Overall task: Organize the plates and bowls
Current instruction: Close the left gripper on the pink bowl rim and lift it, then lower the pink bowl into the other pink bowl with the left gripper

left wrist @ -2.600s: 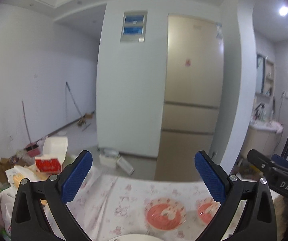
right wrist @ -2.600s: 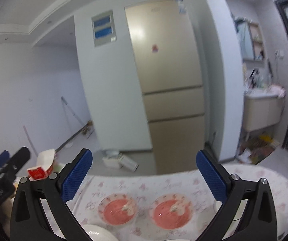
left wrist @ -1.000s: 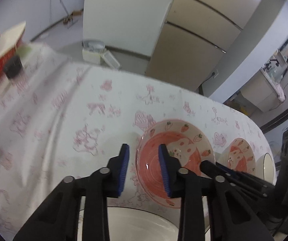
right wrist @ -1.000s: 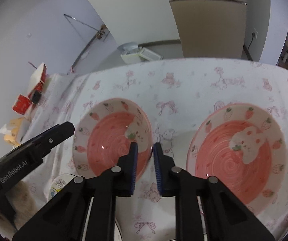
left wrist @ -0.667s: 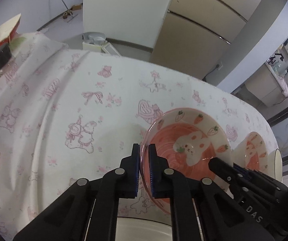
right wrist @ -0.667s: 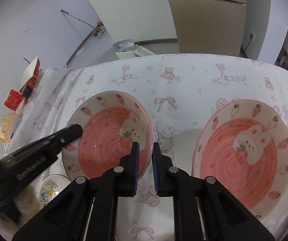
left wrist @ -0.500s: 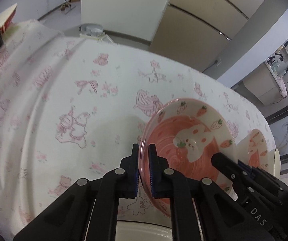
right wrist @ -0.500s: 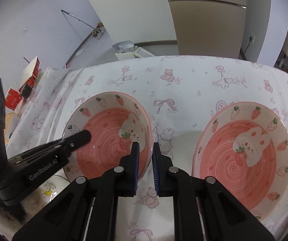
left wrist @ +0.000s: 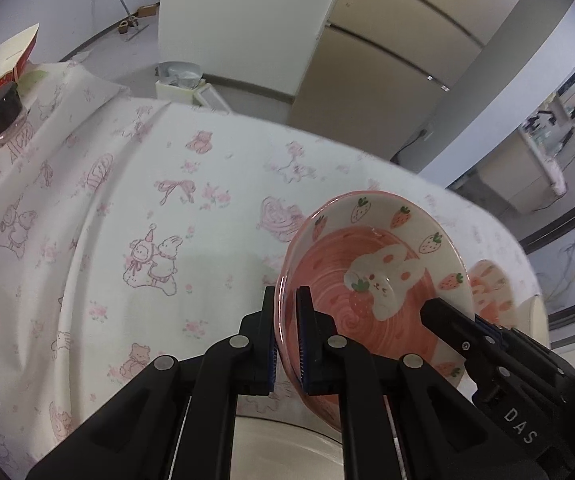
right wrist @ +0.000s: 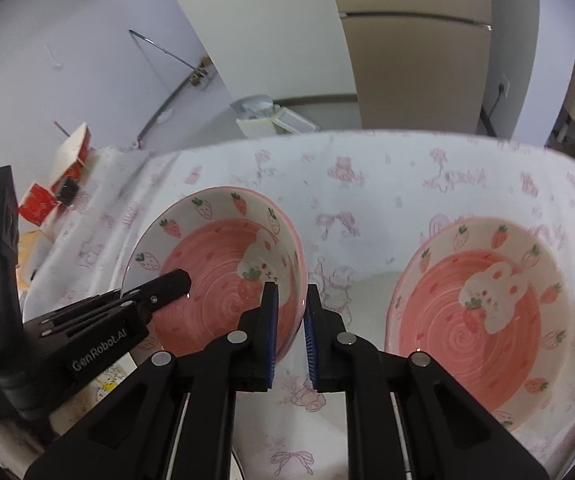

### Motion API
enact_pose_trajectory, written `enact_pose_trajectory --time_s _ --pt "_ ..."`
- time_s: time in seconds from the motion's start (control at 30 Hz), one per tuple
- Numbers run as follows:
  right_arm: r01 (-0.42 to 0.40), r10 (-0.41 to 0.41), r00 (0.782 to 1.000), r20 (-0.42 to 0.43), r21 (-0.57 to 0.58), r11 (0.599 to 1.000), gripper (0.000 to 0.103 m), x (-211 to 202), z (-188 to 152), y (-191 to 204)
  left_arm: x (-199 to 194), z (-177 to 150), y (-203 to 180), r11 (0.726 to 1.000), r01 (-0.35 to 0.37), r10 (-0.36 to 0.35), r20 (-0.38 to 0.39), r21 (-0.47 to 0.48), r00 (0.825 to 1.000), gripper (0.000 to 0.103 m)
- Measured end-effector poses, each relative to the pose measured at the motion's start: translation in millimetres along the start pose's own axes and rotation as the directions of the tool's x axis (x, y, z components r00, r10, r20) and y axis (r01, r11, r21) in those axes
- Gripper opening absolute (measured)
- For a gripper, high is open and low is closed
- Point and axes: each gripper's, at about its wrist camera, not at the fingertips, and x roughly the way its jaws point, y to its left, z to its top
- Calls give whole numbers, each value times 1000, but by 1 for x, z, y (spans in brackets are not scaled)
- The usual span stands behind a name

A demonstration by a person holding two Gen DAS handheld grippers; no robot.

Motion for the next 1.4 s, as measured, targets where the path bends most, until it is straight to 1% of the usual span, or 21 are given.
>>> enact_pose_trajectory --time_s 0.07,0.13,0.27,0.37,0.43,0.53,0.63,0.73,0.8,0.87,0.93,1.0,1.1,1.17,1.2,1.3,1.4 --pt "-13 13 1000 8 12 1000 12 -9 1 1 -9 0 -3 1000 -6 6 23 9 1000 9" --pt "-28 28 999 16 16 999 12 -19 3 1 -19 1 -8 1000 5 -5 45 14 999 9" --pt "-48 47 998 53 27 998 12 -40 5 1 -41 0 -19 1000 7 -9 86 27 996 9" --pt "-51 48 996 81 29 998 12 -63 6 -1 -62 0 -34 999 20 -24 120 33 992 9" --pt "-54 50 993 109 31 998 12 -82 10 -4 -76 -1 -44 999 35 -39 130 27 991 9" --pt "-53 47 990 135 47 997 12 -110 12 -11 -101 -1 -71 997 40 -51 157 73 986 9" --pt "-49 42 984 173 36 998 11 -142 12 -20 -121 -1 -101 993 49 -67 186 103 980 9" --pt "-33 24 976 216 38 999 11 -168 11 -33 -131 -1 -128 989 69 -95 199 132 975 9" --pt "-22 9 971 239 51 998 12 -179 9 -44 -132 -3 -142 986 74 -104 204 148 973 9" --pt "-37 16 967 256 78 996 12 -186 6 -58 -131 -8 -156 984 74 -108 211 164 971 9" --pt "-68 35 965 259 119 991 12 -186 2 -76 -121 -14 -164 980 77 -113 199 182 973 9" --pt "-75 39 967 253 137 988 12 -178 -1 -88 -110 -17 -167 980 84 -118 186 179 975 9" --pt "-63 32 977 213 141 988 12 -154 -3 -95 -86 -19 -165 982 55 -86 170 179 982 9" --pt "-33 7 982 186 137 990 12 -141 -3 -98 -67 -19 -164 981 16 -45 144 195 989 9" --pt "-26 2 985 173 137 990 12 -135 -3 -100 -60 -19 -161 981 15 -43 136 194 990 9" --pt "1 -23 988 151 142 990 12 -125 -5 -107 -38 -18 -155 981 46 -64 88 187 994 9" --pt "21 -39 992 123 143 990 12 -113 -7 -112 -21 -18 -154 980 33 -47 67 196 997 9"
